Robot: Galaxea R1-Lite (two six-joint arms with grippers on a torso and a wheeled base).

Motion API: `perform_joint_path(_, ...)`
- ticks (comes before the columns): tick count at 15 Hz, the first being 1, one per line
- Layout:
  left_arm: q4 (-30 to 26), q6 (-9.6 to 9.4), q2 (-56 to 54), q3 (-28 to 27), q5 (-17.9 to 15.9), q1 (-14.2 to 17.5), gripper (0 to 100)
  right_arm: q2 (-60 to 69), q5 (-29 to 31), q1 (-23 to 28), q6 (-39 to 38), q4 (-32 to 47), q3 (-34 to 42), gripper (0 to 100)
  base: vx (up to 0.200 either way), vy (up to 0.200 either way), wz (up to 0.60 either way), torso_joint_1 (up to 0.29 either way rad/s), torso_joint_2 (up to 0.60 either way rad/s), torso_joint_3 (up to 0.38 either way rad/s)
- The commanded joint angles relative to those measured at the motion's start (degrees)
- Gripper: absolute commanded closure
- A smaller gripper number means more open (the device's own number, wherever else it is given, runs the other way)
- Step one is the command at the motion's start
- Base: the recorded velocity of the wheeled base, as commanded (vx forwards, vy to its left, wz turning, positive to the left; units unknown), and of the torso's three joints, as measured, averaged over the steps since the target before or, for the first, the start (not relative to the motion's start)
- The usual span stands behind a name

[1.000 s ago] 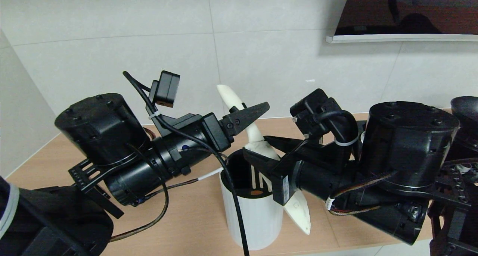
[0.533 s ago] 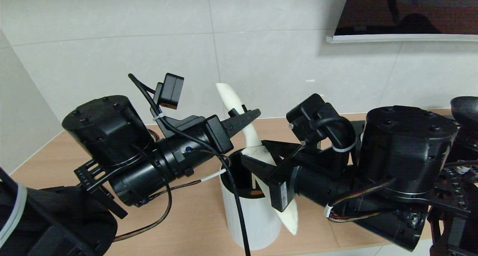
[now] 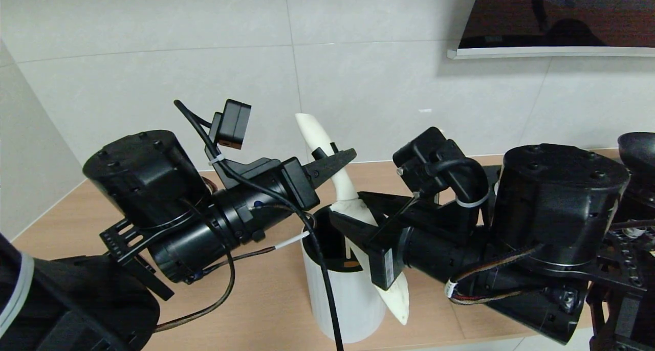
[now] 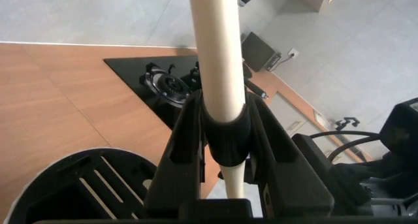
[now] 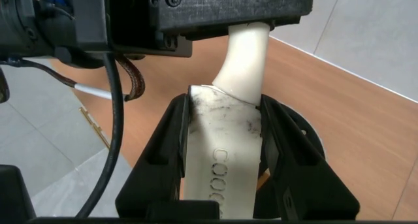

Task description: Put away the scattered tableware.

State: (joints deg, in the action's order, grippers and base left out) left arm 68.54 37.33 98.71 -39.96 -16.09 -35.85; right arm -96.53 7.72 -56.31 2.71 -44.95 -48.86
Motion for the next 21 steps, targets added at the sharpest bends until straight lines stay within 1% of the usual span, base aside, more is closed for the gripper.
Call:
perform_joint_path(1,0.02,0.03,-0.36,-0.03,0.01,-0.01,100,0.02,0.02,0.06,0.02,-0.05,-0.18,100,0.000,0.000,0.00,0.000,0.00,0.000)
perform_joint_path(3,0.02,0.03,-0.45,-0.03,0.01,-0.01,100,0.02,0.28,0.06,0.02,-0.05,-0.18,100,0.000,0.000,0.00,0.000,0.00,0.000)
perform_joint_path(4,0.02,0.03,-0.53,0.06,0.01,-0.01,100,-0.07,0.63,0.06,0.02,-0.05,-0.18,0,0.000,0.000,0.00,0.000,0.00,0.000)
perform_joint_path(8,0.02,0.03,-1.06,-0.21,0.18,-0.01,100,0.20,0.63,0.15,-0.07,-0.05,-0.27,0,0.000,0.000,0.00,0.000,0.00,0.000)
perform_joint_path(11,-0.07,-0.06,-1.24,-1.79,3.08,-0.01,100,1.16,0.63,1.20,-0.07,-0.05,-0.36,0,0.000,0.000,0.00,0.000,0.00,0.000)
perform_joint_path(12,-0.16,-0.15,-1.50,-2.58,4.49,-0.01,100,2.66,0.63,3.05,-0.07,-0.05,-0.36,0,0.000,0.000,0.00,0.000,0.00,0.000)
perform_joint_path(13,-0.42,-0.06,-2.64,-2.93,5.02,-0.01,100,3.89,0.63,4.72,-0.07,0.03,-0.45,0,0.000,0.000,0.00,0.000,0.00,0.000)
perform_joint_path(15,-1.39,-0.15,-5.89,-3.11,4.93,0.08,100,6.61,0.55,9.20,-0.07,0.30,-0.53,0,0.000,0.000,0.00,0.000,0.00,0.000)
perform_joint_path(16,-3.76,-0.50,-7.30,-3.11,4.84,0.08,100,7.84,0.46,10.78,-0.16,0.47,-0.36,0,0.000,0.000,0.00,0.000,0.00,0.000)
perform_joint_path(17,-7.98,-2.79,-9.50,-3.19,4.93,0.08,100,8.81,0.46,13.07,-0.16,0.47,-0.18,0,0.000,0.000,0.00,0.000,0.00,0.000)
perform_joint_path(18,-10.70,-4.90,-10.55,-3.46,5.19,-0.01,100,9.16,0.46,15.18,-0.16,0.56,0.08,0,0.000,0.000,0.00,0.000,0.00,0.000)
perform_joint_path(19,-12.29,-6.39,-11.43,-4.07,6.25,-0.01,100,9.60,0.46,17.20,-0.42,0.83,1.40,0,0.000,0.000,0.00,0.000,0.00,0.000)
perform_joint_path(20,-14.31,-6.65,-12.05,-6.18,8.71,-0.01,100,9.95,0.37,18.69,-1.21,0.83,3.16,0,0.000,0.000,0.00,0.000,0.00,0.000)
perform_joint_path(21,-15.98,-6.83,-12.13,-7.50,10.38,-0.01,100,9.95,0.37,19.57,-1.56,0.83,3.86,0,0.000,0.000,0.00,0.000,0.00,0.000)
